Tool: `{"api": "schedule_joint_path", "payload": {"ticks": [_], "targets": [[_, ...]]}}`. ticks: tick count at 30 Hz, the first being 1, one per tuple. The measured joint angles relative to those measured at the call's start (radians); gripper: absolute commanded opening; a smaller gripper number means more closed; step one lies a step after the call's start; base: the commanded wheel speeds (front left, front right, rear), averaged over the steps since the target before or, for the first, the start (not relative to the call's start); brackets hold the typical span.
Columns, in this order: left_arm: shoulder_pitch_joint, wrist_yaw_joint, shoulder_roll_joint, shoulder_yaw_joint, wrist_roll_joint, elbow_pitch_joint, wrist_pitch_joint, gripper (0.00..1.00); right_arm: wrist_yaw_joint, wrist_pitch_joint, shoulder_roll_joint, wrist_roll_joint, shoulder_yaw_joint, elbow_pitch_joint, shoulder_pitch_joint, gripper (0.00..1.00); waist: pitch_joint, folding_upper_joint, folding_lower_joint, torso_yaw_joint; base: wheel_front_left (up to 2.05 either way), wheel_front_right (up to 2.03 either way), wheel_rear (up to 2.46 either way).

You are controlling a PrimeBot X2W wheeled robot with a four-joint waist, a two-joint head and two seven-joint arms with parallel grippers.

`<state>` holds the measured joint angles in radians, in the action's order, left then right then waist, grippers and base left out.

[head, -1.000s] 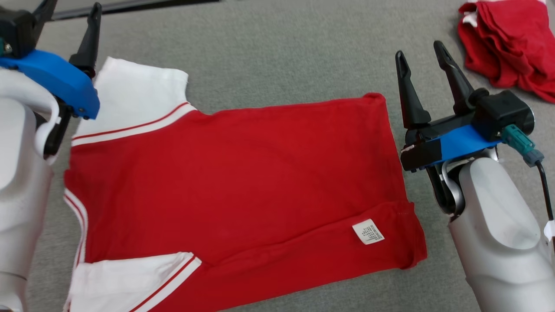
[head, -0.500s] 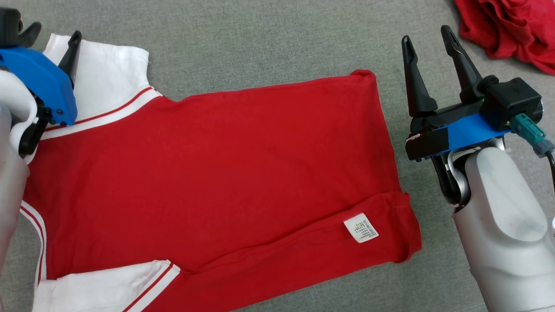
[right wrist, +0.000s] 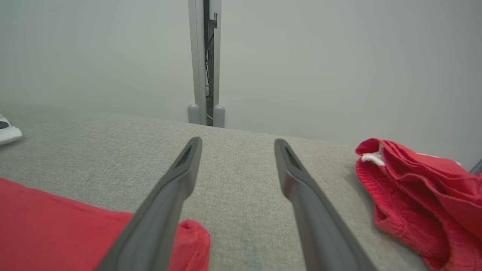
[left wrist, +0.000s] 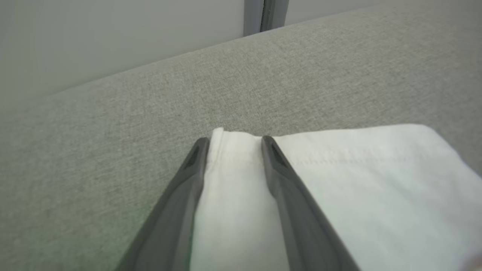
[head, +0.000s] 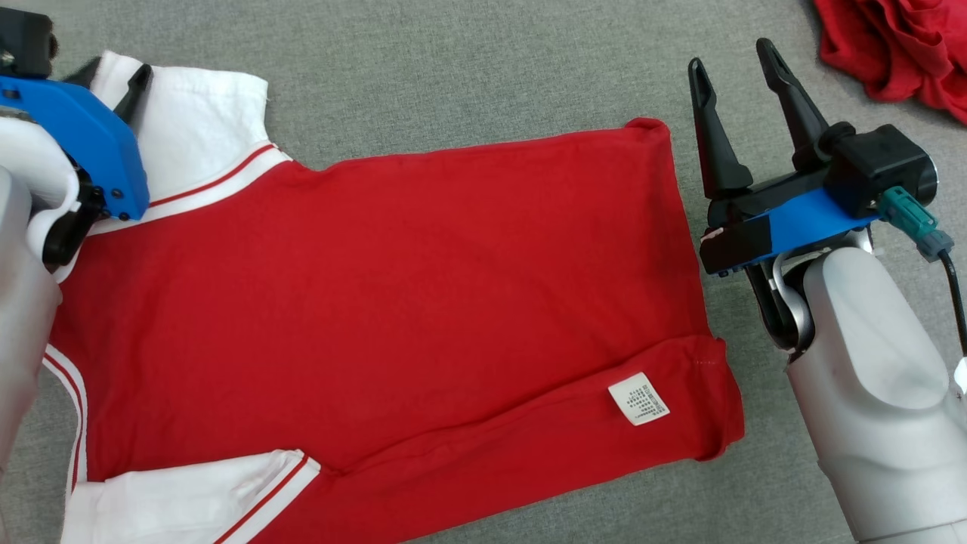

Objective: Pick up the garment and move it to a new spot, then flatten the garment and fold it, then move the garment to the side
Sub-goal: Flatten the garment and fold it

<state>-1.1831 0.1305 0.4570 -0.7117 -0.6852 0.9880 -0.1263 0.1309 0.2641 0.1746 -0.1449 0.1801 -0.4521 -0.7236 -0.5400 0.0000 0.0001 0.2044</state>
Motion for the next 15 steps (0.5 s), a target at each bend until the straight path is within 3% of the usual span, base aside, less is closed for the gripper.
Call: {"api": "schedule_joint_path", "payload": {"ticks": [15], "targets": [[-0.028, 0.000, -0.021, -0.101, -0.054, 0.024, 0.079, 0.00, 0.000, -0.160, 0.070, -0.094, 0.125, -0.064, -0.003, 1.00, 0.015, 0.0000, 0.0000, -0.020, 0.00, 0.00, 0.00]]}}
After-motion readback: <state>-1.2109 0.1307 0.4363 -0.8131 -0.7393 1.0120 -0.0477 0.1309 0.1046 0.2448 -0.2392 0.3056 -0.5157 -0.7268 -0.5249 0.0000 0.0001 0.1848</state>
